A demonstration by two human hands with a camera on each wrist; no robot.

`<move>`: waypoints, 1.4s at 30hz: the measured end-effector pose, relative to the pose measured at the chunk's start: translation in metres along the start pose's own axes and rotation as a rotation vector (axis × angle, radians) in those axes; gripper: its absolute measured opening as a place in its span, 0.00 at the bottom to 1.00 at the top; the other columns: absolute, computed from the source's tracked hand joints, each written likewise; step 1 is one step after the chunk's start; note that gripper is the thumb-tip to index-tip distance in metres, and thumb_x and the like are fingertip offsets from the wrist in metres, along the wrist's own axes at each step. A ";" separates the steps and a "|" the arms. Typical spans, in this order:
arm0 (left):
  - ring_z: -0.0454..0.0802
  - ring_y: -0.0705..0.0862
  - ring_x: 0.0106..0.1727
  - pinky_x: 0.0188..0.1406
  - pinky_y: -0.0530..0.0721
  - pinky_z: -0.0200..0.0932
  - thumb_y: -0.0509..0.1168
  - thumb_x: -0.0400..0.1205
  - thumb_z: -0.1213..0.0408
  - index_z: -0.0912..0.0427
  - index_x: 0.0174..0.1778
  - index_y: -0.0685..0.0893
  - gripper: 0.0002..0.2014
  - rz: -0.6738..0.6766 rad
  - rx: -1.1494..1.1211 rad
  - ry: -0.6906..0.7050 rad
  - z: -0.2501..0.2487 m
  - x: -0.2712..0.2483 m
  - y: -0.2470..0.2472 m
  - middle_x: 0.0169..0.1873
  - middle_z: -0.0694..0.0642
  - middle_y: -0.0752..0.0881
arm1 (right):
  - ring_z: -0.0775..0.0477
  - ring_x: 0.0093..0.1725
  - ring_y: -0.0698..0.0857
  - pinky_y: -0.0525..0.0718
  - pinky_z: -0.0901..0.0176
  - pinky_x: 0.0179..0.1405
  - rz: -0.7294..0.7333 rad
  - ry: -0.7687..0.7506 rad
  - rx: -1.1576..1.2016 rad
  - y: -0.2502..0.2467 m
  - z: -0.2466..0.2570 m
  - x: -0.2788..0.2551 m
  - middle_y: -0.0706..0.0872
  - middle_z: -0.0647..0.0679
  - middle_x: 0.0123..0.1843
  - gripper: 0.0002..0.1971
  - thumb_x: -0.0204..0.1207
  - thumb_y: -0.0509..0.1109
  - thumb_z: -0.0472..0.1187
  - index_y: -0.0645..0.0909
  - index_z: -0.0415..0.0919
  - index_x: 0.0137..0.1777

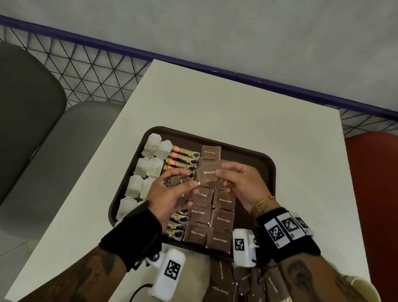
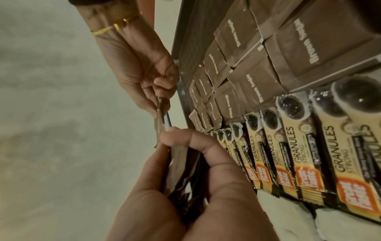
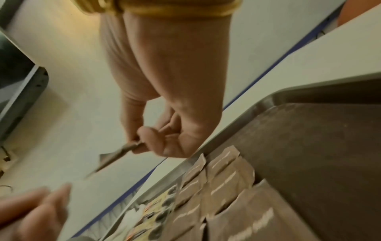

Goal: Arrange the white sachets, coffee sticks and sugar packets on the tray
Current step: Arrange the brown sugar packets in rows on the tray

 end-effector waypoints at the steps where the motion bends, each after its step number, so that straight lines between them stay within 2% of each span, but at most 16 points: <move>1: 0.55 0.90 0.41 0.29 0.86 0.42 0.76 0.73 0.72 0.59 0.59 0.84 0.19 -0.002 -0.016 -0.008 0.001 0.000 0.000 0.46 0.64 0.90 | 0.54 0.29 0.79 0.78 0.64 0.25 -0.085 -0.011 -0.024 -0.008 0.002 0.007 0.89 0.48 0.35 0.10 0.69 0.80 0.33 0.88 0.36 0.50; 3: 0.55 0.90 0.44 0.33 0.88 0.45 0.75 0.74 0.70 0.57 0.61 0.84 0.19 -0.003 -0.047 -0.034 0.003 0.000 -0.002 0.48 0.64 0.91 | 0.54 0.32 0.81 0.79 0.62 0.29 -0.253 -0.027 -0.147 -0.028 0.008 0.022 0.90 0.50 0.38 0.10 0.68 0.82 0.39 0.88 0.43 0.47; 5: 0.59 0.91 0.49 0.36 0.90 0.48 0.71 0.78 0.72 0.57 0.63 0.83 0.17 0.019 -0.104 -0.058 0.003 0.000 -0.005 0.52 0.65 0.90 | 0.54 0.31 0.79 0.79 0.63 0.28 -0.365 -0.032 -0.215 -0.046 0.012 0.037 0.88 0.50 0.35 0.09 0.68 0.82 0.41 0.88 0.42 0.46; 8: 0.64 0.90 0.55 0.42 0.91 0.55 0.62 0.82 0.77 0.58 0.67 0.81 0.18 0.079 -0.199 -0.090 0.002 -0.001 -0.010 0.55 0.68 0.90 | 0.54 0.26 0.76 0.76 0.66 0.21 -0.439 -0.008 -0.280 -0.059 0.014 0.057 0.83 0.50 0.29 0.10 0.68 0.82 0.41 0.89 0.39 0.46; 10: 0.67 0.89 0.57 0.45 0.91 0.58 0.61 0.82 0.79 0.58 0.69 0.79 0.20 0.128 -0.219 -0.089 0.000 -0.003 -0.010 0.56 0.70 0.89 | 0.53 0.27 0.77 0.76 0.65 0.22 -0.446 0.008 -0.327 -0.061 0.012 0.068 0.83 0.49 0.29 0.09 0.68 0.82 0.40 0.89 0.39 0.46; 14: 0.67 0.90 0.55 0.43 0.91 0.54 0.64 0.79 0.80 0.58 0.69 0.80 0.23 0.151 -0.209 -0.082 0.000 -0.004 -0.012 0.56 0.67 0.89 | 0.49 0.35 0.81 0.82 0.56 0.39 -0.492 0.031 -0.399 -0.061 0.005 0.084 0.85 0.51 0.32 0.07 0.64 0.83 0.42 0.89 0.43 0.40; 18: 0.60 0.92 0.48 0.36 0.92 0.49 0.68 0.76 0.80 0.57 0.65 0.84 0.23 0.094 -0.171 -0.080 0.002 -0.002 -0.015 0.51 0.59 0.92 | 0.47 0.40 0.83 0.81 0.58 0.44 -0.531 0.008 -0.514 -0.057 0.003 0.089 0.87 0.47 0.37 0.07 0.66 0.82 0.43 0.88 0.41 0.40; 22: 0.56 0.93 0.44 0.33 0.91 0.47 0.68 0.76 0.81 0.57 0.62 0.85 0.21 0.078 -0.114 -0.058 0.001 -0.003 -0.012 0.47 0.57 0.93 | 0.47 0.46 0.83 0.80 0.58 0.49 -0.550 -0.016 -0.645 -0.055 0.005 0.089 0.88 0.45 0.43 0.09 0.67 0.81 0.44 0.87 0.40 0.40; 25: 0.57 0.93 0.42 0.31 0.91 0.46 0.69 0.75 0.81 0.57 0.61 0.85 0.21 0.072 -0.090 -0.050 0.000 -0.003 -0.010 0.46 0.57 0.93 | 0.47 0.48 0.85 0.83 0.55 0.51 -0.562 -0.084 -0.624 -0.055 0.008 0.081 0.89 0.47 0.45 0.10 0.69 0.80 0.46 0.87 0.40 0.42; 27: 0.58 0.93 0.42 0.31 0.91 0.46 0.70 0.75 0.81 0.59 0.61 0.84 0.21 0.077 -0.062 -0.042 0.000 -0.003 -0.008 0.46 0.58 0.93 | 0.49 0.47 0.85 0.83 0.55 0.49 -0.522 -0.154 -0.547 -0.050 0.015 0.066 0.88 0.51 0.43 0.12 0.69 0.79 0.50 0.85 0.43 0.40; 28: 0.58 0.93 0.42 0.30 0.91 0.46 0.70 0.75 0.81 0.59 0.62 0.84 0.21 0.079 -0.042 -0.039 0.000 -0.003 -0.007 0.46 0.58 0.93 | 0.50 0.45 0.85 0.82 0.56 0.46 -0.453 -0.171 -0.501 -0.045 0.018 0.058 0.88 0.52 0.42 0.13 0.69 0.79 0.53 0.85 0.44 0.40; 31: 0.61 0.93 0.42 0.27 0.90 0.44 0.71 0.74 0.81 0.61 0.62 0.83 0.22 0.077 0.003 -0.027 0.004 -0.005 -0.003 0.50 0.63 0.92 | 0.56 0.36 0.84 0.81 0.61 0.35 -0.074 -0.129 -0.470 -0.020 0.023 0.025 0.91 0.52 0.41 0.13 0.70 0.77 0.57 0.87 0.48 0.44; 34: 0.57 0.92 0.38 0.24 0.88 0.41 0.72 0.73 0.82 0.60 0.61 0.84 0.22 0.071 0.022 -0.013 0.007 -0.007 0.004 0.51 0.64 0.91 | 0.54 0.33 0.83 0.80 0.65 0.29 0.225 -0.035 -0.412 0.004 0.016 -0.013 0.91 0.50 0.41 0.13 0.72 0.77 0.52 0.87 0.44 0.51; 36: 0.56 0.91 0.35 0.22 0.85 0.40 0.74 0.72 0.81 0.57 0.59 0.85 0.23 0.079 0.096 0.004 0.009 -0.008 0.007 0.51 0.64 0.90 | 0.53 0.31 0.82 0.78 0.64 0.27 0.280 -0.024 -0.341 0.012 0.006 -0.031 0.90 0.51 0.37 0.12 0.72 0.78 0.48 0.88 0.44 0.52; 39: 0.59 0.90 0.38 0.26 0.84 0.43 0.79 0.68 0.76 0.51 0.57 0.87 0.24 0.090 0.254 0.035 0.012 -0.011 0.009 0.52 0.64 0.90 | 0.55 0.26 0.78 0.74 0.64 0.24 0.200 -0.030 -0.271 0.013 -0.011 -0.046 0.86 0.54 0.29 0.09 0.73 0.79 0.40 0.89 0.40 0.51; 42: 0.58 0.90 0.36 0.28 0.84 0.44 0.80 0.68 0.75 0.50 0.56 0.87 0.23 0.078 0.272 0.055 0.013 -0.015 0.005 0.52 0.65 0.90 | 0.52 0.28 0.78 0.74 0.64 0.22 0.164 0.025 -0.128 0.011 -0.022 -0.059 0.86 0.47 0.33 0.03 0.74 0.76 0.34 0.88 0.36 0.45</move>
Point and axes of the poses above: each hand's wrist, its own x-axis towards the middle knuckle, its own y-axis out of the palm, z = x × y, the point moved 4 cm from there along x, towards the middle knuckle
